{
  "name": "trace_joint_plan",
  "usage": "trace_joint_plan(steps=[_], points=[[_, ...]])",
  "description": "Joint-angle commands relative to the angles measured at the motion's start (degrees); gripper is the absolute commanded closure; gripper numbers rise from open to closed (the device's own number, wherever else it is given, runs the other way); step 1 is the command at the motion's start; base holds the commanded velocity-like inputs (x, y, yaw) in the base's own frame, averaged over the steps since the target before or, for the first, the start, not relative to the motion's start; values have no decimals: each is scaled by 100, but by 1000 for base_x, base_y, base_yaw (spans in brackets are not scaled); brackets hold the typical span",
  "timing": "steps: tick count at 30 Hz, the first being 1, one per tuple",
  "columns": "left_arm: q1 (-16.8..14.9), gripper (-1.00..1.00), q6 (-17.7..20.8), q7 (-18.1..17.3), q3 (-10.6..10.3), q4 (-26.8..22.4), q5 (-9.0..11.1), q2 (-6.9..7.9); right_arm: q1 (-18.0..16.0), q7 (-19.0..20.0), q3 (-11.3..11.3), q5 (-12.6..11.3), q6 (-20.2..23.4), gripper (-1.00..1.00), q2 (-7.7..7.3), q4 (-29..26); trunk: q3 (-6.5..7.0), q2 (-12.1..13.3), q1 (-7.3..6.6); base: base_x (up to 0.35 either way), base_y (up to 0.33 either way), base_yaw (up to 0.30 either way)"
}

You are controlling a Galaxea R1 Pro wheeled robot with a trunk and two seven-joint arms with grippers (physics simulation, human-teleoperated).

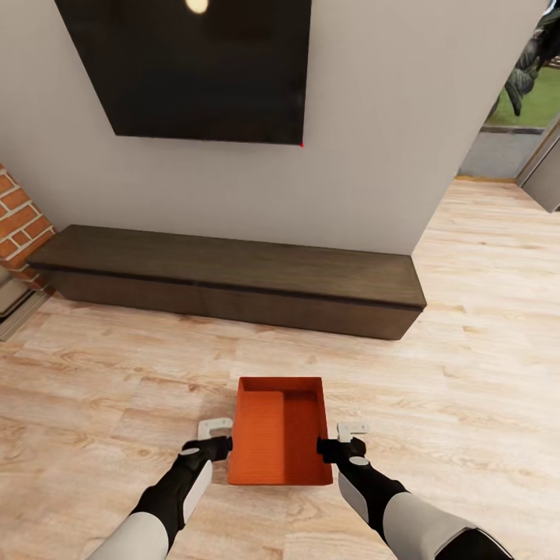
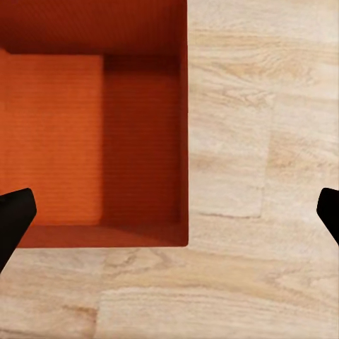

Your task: Move the two storage containers from the living room to the garage. In the garage, place one container on the floor and stack the other container on top of it (either order is fine).

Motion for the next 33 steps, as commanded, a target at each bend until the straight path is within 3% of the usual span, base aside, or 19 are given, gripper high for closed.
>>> trace_joint_plan(steps=[1, 14, 16, 18, 20, 33], points=[[0, -100, 29, 15, 10, -15, 32, 0, -4, -23, 49, -58, -23, -100, 1, 5, -23, -45, 23, 0, 0, 0], [2, -100, 30, 9, -30, -25, 10, 13, -6, -16, 58, 132, -31, -100, 6, -4, -256, -567, 309, 0, 0, 0], [0, -100, 30, 13, -135, -22, -60, 1, -6, -15, 58, 136, -26, -100, 6, -4, -292, -647, 352, 0, 0, 0], [1, -100, 30, 20, -385, -8, -180, -5, -4, -15, 58, 138, -28, -100, 6, -4, -328, -727, 396, 0, 0, 0], [1, -100, 30, 21, -444, -1, -204, -9, -4, -14, 58, 143, -30, -100, 4, -4, -364, -807, 440, 0, 0, 0], [3, -100, 30, 22, -514, 23, -229, -90, -4, 151, 53, 130, -431, -100, -9, 11, -597, -1329, 726, 0, 0, 0]])
